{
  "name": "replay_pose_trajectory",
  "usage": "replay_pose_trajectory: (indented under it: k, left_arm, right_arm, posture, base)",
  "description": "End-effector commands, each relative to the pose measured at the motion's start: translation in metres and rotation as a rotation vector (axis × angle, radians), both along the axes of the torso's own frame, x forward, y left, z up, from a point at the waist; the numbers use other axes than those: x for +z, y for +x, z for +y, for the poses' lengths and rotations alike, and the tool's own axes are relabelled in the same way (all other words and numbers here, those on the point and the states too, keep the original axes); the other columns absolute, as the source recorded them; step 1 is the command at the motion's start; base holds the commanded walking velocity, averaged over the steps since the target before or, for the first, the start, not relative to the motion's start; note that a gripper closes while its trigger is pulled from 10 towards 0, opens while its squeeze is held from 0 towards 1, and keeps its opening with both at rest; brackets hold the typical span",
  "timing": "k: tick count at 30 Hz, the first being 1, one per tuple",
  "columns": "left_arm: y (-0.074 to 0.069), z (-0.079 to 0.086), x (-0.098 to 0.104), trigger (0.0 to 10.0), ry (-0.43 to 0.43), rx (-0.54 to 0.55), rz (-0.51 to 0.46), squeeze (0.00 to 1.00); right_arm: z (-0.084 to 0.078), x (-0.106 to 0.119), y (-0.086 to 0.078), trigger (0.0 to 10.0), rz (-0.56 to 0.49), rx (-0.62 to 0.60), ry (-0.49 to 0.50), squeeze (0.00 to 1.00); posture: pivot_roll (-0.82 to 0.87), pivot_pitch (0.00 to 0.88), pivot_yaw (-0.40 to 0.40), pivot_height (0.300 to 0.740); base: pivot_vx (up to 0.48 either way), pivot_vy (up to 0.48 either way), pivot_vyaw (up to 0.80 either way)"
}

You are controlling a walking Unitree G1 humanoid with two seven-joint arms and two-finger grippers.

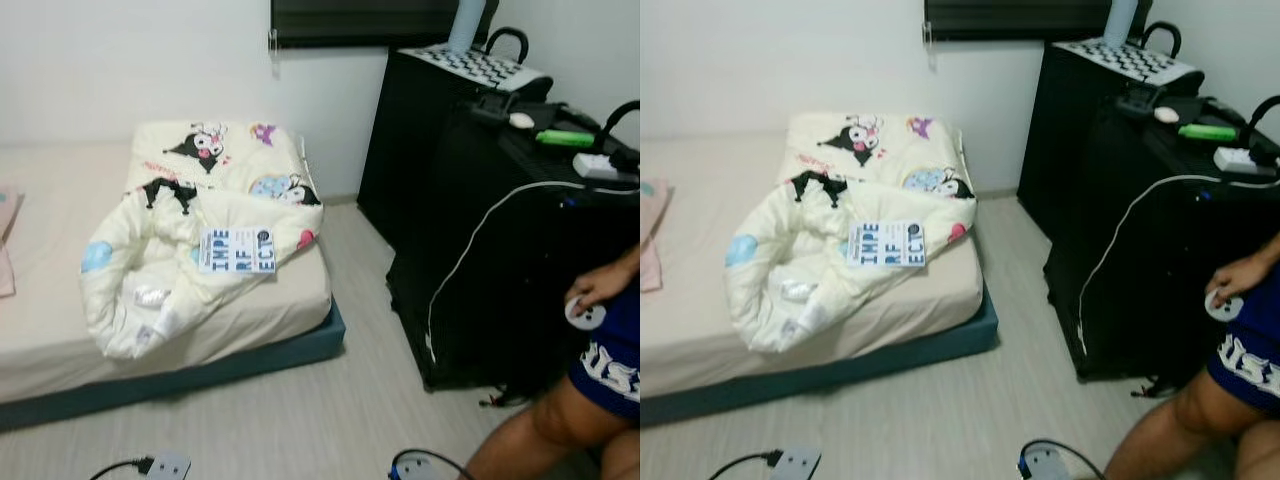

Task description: Clean up the room

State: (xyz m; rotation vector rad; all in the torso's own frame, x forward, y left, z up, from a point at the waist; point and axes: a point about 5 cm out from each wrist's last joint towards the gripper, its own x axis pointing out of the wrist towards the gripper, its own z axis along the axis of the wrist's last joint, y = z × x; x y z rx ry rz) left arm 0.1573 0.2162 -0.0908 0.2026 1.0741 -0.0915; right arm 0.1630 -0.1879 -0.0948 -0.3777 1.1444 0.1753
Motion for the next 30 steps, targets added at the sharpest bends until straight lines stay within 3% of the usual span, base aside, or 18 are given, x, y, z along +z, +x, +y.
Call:
replay_pose_trajectory:
  k: [1,11,24,30]
  left_arm:
    - [-0.0050,0.0004,-0.0019,10.0,0.003,-0.004,0.013,0.00]
    - [-0.0049,0.0003,-0.0019,10.0,0.005,-0.005,0.013,0.00]
    - [-0.0060,0.0012,-0.0022,10.0,0.012,-0.009,0.017,0.00]
    - [-0.0069,0.0029,-0.0025,10.0,0.024,0.014,0.025,0.00]
  right_arm:
    - [0.0039,-0.0013,-0.0020,10.0,0.002,-0.009,0.014,0.00]
    - [0.0027,-0.0011,-0.0018,10.0,-0.003,-0.014,-0.003,0.00]
    - [0.0040,-0.0012,-0.0020,10.0,-0.017,-0.030,0.016,0.00]
    - [0.0088,-0.0012,-0.0014,10.0,-0.003,0.013,0.075,0.00]
  posture:
    - [-0.02,0.091,-0.052,0.740]
    - [-0.02,0.091,-0.055,0.740]
    - [-0.02,0.096,-0.046,0.740]
    - [-0.03,0.095,-0.043,0.740]
  base:
    - [0.454,0.000,0.00]
    - [0.458,0.000,-0.61]
    - [0.455,0.000,0.00]
    - [0.000,0.000,0.50]
